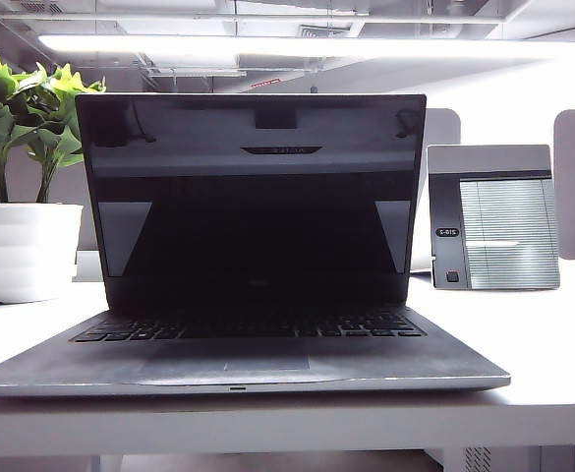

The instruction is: Close the laptop lid.

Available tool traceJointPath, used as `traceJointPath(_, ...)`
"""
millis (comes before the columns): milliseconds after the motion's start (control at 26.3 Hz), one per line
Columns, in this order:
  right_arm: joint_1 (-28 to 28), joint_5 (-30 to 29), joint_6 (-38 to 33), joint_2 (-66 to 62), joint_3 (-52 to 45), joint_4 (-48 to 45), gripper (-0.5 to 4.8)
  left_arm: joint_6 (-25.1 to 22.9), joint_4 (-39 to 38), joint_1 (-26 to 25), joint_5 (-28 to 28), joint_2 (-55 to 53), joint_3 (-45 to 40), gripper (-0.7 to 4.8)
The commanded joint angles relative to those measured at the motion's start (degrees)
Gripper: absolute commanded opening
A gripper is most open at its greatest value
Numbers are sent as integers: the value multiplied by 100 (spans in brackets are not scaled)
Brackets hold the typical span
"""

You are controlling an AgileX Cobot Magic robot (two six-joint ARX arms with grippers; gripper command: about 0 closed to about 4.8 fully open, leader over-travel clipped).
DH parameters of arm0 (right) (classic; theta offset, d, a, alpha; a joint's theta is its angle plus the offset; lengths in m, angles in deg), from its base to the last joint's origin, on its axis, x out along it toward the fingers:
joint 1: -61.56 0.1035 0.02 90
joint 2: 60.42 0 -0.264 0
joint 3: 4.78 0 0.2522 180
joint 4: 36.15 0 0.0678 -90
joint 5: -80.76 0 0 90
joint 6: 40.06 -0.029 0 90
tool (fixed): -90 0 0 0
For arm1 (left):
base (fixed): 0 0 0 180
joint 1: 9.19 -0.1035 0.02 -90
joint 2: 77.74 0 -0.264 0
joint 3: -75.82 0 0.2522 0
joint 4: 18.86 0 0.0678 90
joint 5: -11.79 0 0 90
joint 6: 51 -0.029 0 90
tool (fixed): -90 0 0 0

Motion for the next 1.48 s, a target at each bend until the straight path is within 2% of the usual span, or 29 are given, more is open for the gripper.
traceJointPath(38,2,13,11,2,-9,-131,0,-20,31,-15,-2,-4,7,-5)
traceJointPath(342,4,-7,-2,2,-9,-136,0,-17,4,-13,0,-4,7,-5)
traceJointPath(418,4,-186,-63,2,-7,-356,-1,11,-7,-13,-4,-4,7,-5)
traceJointPath(494,7,-326,-400,2,-7,-927,-1,457,326,-13,-9,-4,9,-5)
traceJointPath(532,7,-269,-745,2,0,-1373,-1,739,756,-13,-127,-4,7,-5)
traceJointPath(608,9,63,-1086,2,103,-1827,-1,796,1639,-15,-442,-7,26,-5)
traceJointPath(646,7,221,-1137,2,188,-1880,-1,892,1840,-15,-466,-7,76,-5)
traceJointPath(799,4,1281,-1143,-197,706,-2275,-1,1432,1926,-13,-562,-116,782,-5)
traceJointPath(875,-11,1458,-1058,-863,973,-3051,-1,1582,1930,-11,-70,-313,1191,-5)
traceJointPath(1027,-2,507,-1012,-2479,2155,-3296,-1,1283,2085,-24,-131,-1633,1967,-5)
traceJointPath(1141,9,-232,-949,-3724,3093,-3213,-1,1272,2090,-22,601,-3174,2730,-5)
traceJointPath(1255,7,-1019,-286,-4763,3657,-3071,-1,1263,2090,-24,1276,-4614,3543,-5)
traceJointPath(1369,4,-1825,-153,-6013,4168,-3047,-1,695,1818,-28,2411,-5998,4437,-5)
traceJointPath(1483,-7,-2708,-131,-7160,4708,-3045,-1,72,841,-251,3230,-6896,5184,-5)
